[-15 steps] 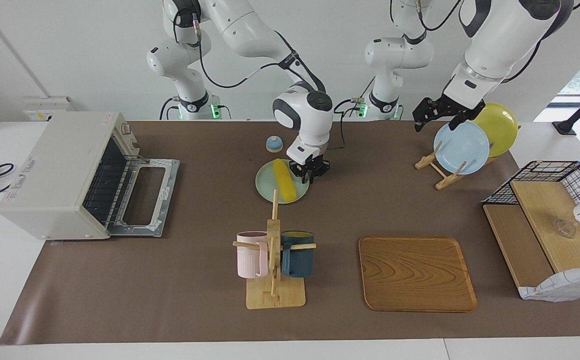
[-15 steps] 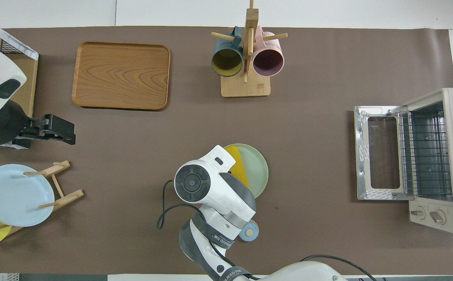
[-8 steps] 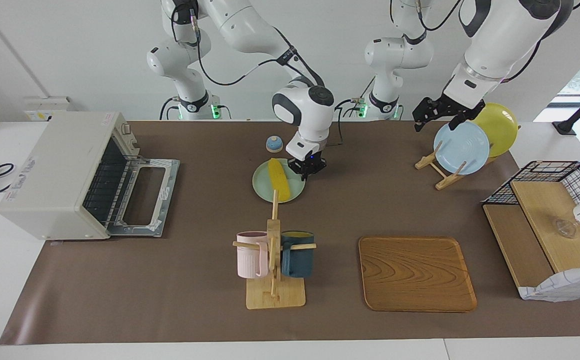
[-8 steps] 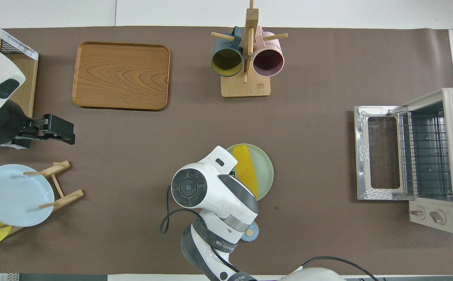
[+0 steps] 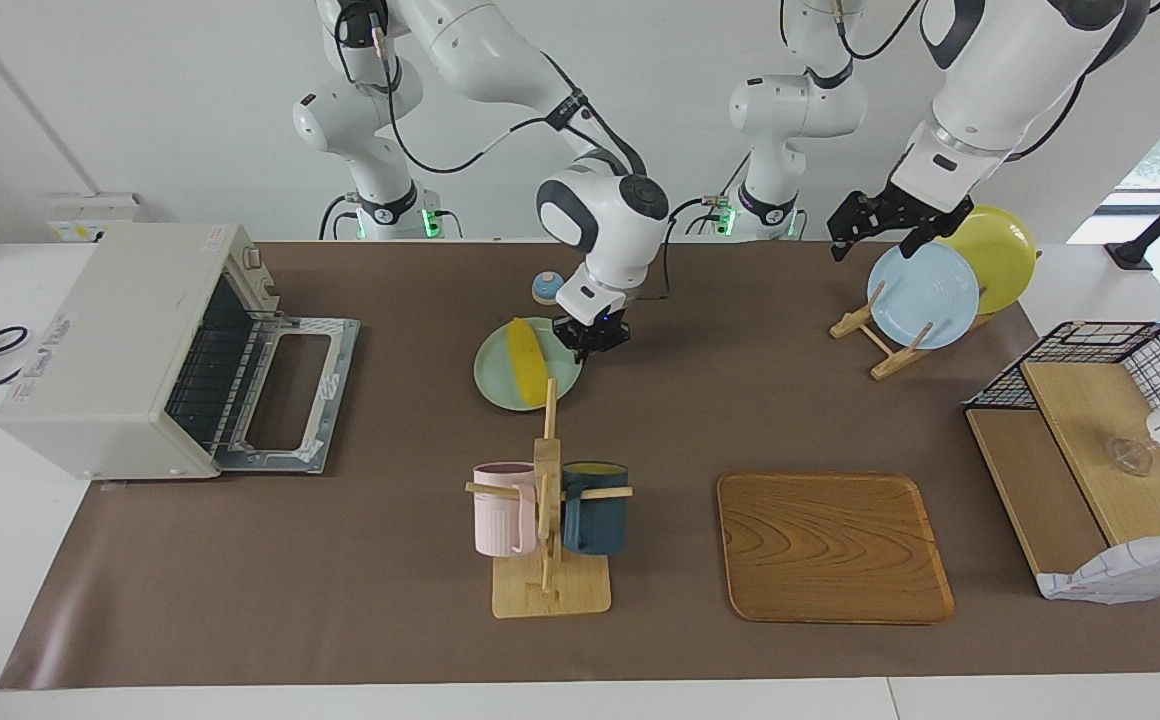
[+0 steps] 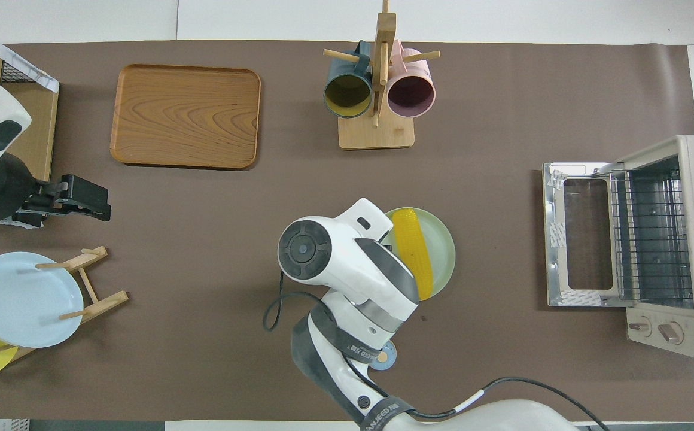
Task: Put corn in oven
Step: 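Carry the plate with corn into the open oven with the right gripper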
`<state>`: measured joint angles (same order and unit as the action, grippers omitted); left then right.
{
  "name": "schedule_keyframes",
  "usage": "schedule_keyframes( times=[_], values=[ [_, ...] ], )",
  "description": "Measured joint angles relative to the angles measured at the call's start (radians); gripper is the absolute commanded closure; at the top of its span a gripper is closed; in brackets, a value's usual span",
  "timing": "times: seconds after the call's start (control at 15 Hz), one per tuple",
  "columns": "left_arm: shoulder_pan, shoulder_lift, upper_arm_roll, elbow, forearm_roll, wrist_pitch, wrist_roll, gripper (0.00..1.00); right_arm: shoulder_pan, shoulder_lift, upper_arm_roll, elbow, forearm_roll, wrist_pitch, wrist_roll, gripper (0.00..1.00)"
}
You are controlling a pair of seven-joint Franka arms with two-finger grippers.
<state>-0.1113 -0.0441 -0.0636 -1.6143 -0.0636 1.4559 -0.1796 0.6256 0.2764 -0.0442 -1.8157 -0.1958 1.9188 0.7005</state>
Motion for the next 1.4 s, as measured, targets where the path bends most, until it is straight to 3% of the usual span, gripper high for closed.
schedule_keyframes(
  times=[0.27,0.53,1.2,1.4],
  values=[
    [0.0,0.0,0.0,0.0,0.0,0.0,0.0,0.0,-0.146,-0.087,-0.002,-0.03,0.0,-0.1,-0.156,1.0],
    [0.0,0.0,0.0,0.0,0.0,0.0,0.0,0.0,-0.301,-0.1,-0.004,-0.049,-0.001,-0.144,-0.315,1.0],
    [0.0,0.0,0.0,0.0,0.0,0.0,0.0,0.0,-0.551,-0.13,-0.004,-0.128,-0.032,-0.139,-0.573,1.0],
    [0.0,0.0,0.0,0.0,0.0,0.0,0.0,0.0,-0.594,-0.146,-0.004,-0.182,-0.032,-0.067,-0.612,1.0]
  ],
)
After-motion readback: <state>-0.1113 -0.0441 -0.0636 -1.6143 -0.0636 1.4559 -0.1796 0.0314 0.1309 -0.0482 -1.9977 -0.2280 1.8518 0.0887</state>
